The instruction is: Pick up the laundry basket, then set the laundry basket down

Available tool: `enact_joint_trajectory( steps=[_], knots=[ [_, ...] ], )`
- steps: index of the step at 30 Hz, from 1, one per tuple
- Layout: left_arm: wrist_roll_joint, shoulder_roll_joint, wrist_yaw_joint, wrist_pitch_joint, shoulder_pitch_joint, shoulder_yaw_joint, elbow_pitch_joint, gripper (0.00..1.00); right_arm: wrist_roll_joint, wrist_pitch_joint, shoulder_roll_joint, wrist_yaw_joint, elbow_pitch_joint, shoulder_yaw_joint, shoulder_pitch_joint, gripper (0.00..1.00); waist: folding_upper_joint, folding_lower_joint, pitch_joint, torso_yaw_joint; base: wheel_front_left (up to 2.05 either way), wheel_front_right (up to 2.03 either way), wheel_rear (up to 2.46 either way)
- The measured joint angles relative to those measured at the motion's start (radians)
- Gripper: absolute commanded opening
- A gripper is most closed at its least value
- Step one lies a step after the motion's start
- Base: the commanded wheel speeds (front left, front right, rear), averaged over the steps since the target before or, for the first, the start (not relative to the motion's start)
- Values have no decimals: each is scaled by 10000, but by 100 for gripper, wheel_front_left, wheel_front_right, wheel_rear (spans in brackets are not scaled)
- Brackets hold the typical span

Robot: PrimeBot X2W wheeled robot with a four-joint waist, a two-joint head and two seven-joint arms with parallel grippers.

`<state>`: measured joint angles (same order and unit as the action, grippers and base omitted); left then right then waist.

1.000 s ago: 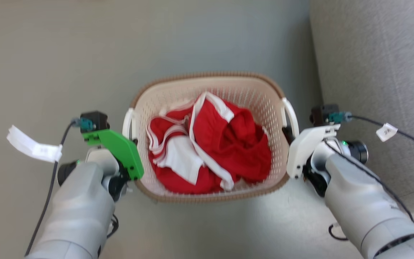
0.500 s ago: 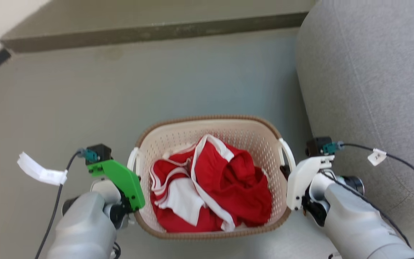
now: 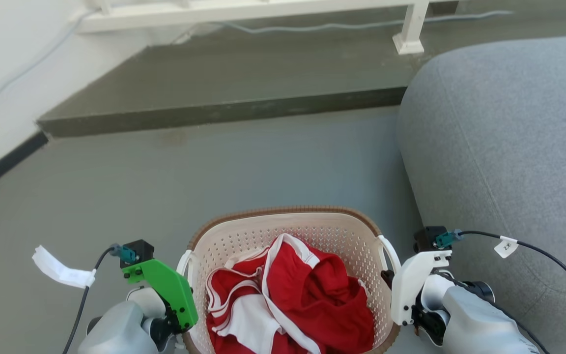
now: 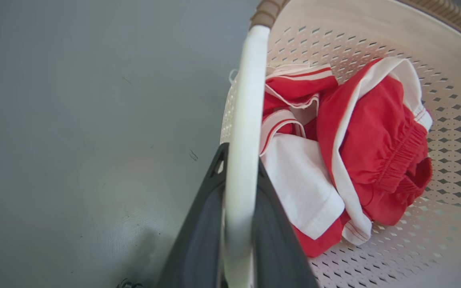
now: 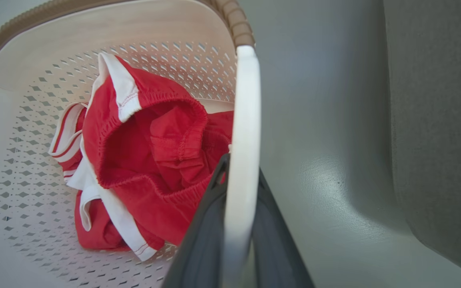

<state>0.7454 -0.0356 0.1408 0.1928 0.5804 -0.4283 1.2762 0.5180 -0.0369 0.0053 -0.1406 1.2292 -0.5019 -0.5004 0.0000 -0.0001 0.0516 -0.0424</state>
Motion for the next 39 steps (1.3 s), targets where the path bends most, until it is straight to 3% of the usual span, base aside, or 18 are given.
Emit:
enact_joint_trajectory(
  steps=[17, 39],
  knots=[
    [339, 100, 0, 222, -809, -73, 25, 0, 458, -387, 61, -2, -88, -330, 612, 0, 0, 0, -1223, 53, 0, 0, 0],
    [439, 167, 0, 276, -859, -75, -2, 0, 811, -399, 111, -4, -54, -324, 603, 0, 0, 0, -1257, -21, 0, 0, 0]
  ],
)
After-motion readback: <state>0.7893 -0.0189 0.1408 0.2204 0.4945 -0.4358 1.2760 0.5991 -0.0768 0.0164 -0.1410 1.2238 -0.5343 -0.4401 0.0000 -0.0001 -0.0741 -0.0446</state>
